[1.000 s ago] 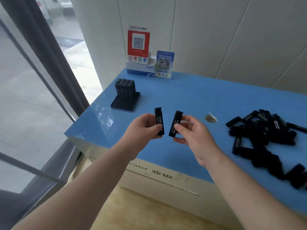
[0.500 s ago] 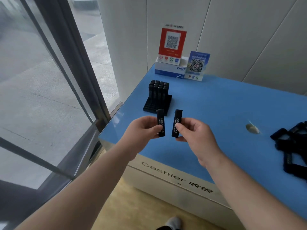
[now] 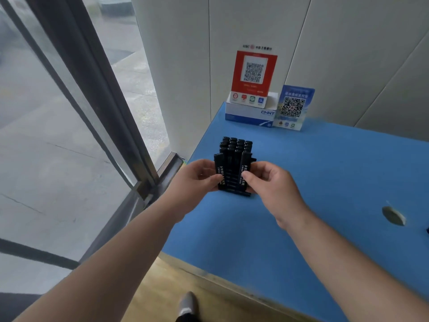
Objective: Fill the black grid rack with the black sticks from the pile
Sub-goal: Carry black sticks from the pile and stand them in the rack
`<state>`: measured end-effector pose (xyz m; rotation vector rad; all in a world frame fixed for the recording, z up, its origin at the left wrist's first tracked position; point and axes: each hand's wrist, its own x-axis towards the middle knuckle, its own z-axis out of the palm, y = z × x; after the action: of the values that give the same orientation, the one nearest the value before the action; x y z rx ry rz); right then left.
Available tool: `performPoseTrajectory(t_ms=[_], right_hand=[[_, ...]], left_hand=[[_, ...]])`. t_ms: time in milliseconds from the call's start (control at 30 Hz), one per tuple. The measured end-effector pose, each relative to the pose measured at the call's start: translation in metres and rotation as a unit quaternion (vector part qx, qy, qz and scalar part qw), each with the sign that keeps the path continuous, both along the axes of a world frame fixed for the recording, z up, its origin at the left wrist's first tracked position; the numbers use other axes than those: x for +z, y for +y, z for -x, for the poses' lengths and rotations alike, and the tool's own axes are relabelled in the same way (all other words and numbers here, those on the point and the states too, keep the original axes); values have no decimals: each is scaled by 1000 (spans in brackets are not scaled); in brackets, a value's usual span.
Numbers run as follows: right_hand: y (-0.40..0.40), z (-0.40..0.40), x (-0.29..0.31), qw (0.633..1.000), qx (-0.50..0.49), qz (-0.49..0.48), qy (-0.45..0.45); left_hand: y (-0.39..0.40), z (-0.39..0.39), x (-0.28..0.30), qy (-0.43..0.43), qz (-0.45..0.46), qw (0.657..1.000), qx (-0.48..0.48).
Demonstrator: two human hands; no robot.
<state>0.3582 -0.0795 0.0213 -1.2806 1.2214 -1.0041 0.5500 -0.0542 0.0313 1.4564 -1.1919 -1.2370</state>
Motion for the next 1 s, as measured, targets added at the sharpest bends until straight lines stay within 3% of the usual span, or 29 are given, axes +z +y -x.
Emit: performPoseTrajectory(t_ms=[267,467,767,1000], right_hand=[[-25,-32,-18,996,-91,9,22],[-37,-47,-29,987,-160,3,30],[-41,-54,-41,979,-181,27,87],[-50,-59,-55,968,-217,30,126]], left_hand=[[-67,-34,-22,-142,38,986,-73],[-102,-39,-46,-248,107,957,-100],[-116,-40,-76,-293,182,929,-134],[-120,-42,-79,-302,178,923,-159]])
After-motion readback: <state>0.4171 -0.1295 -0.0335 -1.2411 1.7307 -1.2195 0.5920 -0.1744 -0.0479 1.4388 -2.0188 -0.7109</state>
